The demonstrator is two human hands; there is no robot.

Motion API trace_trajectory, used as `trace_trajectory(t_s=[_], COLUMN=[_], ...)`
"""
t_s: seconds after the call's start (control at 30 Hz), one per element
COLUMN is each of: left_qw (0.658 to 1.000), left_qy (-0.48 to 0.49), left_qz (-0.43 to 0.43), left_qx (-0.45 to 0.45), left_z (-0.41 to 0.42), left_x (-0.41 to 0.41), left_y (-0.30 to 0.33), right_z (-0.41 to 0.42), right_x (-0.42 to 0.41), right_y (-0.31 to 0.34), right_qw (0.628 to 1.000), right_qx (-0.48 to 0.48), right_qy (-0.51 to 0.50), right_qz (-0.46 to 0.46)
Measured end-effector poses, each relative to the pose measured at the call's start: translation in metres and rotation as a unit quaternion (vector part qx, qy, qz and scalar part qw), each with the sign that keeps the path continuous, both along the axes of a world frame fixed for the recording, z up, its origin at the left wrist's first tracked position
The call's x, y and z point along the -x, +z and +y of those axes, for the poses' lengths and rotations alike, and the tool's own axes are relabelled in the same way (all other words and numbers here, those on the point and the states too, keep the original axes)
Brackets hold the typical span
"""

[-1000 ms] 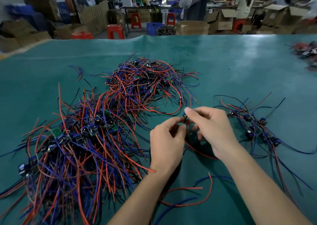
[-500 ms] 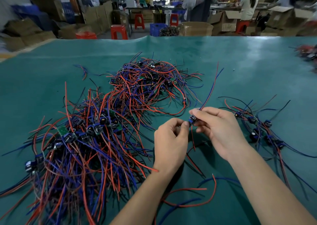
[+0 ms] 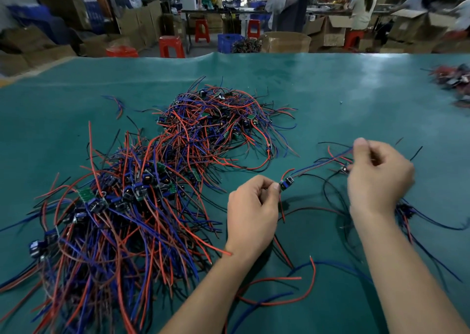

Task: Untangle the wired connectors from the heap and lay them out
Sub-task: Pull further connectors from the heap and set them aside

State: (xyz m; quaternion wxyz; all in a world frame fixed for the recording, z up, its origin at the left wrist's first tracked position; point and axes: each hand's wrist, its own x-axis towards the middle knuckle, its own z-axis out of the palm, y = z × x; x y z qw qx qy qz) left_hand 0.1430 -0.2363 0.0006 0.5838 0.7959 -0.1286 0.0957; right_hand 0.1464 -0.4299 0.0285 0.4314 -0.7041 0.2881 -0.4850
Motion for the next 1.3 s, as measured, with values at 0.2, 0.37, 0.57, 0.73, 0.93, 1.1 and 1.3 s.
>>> trace_trajectory(t_s=[0.2, 0.37, 0.57, 0.73, 0.93, 1.1, 1.3], left_qw=[0.998, 0.999, 1.0, 0.999, 0.999, 1.0, 0.999], left_qy=[0.035, 0.018, -0.025, -0.051, -0.022, -0.009, 0.0], left_qz=[0.018, 0.01, 0.011, 0.001, 0.024, 0.015, 0.025], left_qx=[0.054, 0.04, 0.006, -0.021, 0.002, 0.002, 0.022], left_z=[-0.001, 0.001, -0.001, -0.001, 0.0, 0.001, 0.001], left_x=[-0.002, -0.003, -0.001, 0.002, 0.0, 0.003, 0.003], left_y=[0.0, -0.001, 0.0, 0.003, 0.004, 0.008, 0.01], right_z=[0.034, 0.069, 0.046, 0.033, 0.057, 0.12, 0.172], right_x=[0.003, 0.007, 0.005, 0.011, 0.021, 0.004, -0.055], right_y=[0.004, -0.004, 0.003, 0.018, 0.084, 0.132, 0.119], right_qw=[0.976, 0.885, 0.936, 0.969, 0.923, 0.885, 0.785], right_qx=[-0.024, 0.02, -0.005, -0.043, -0.13, 0.0, 0.198], right_qy=[0.18, 0.429, 0.338, 0.236, 0.293, 0.453, 0.539], right_qz=[0.124, 0.182, 0.093, -0.05, -0.214, -0.109, 0.231])
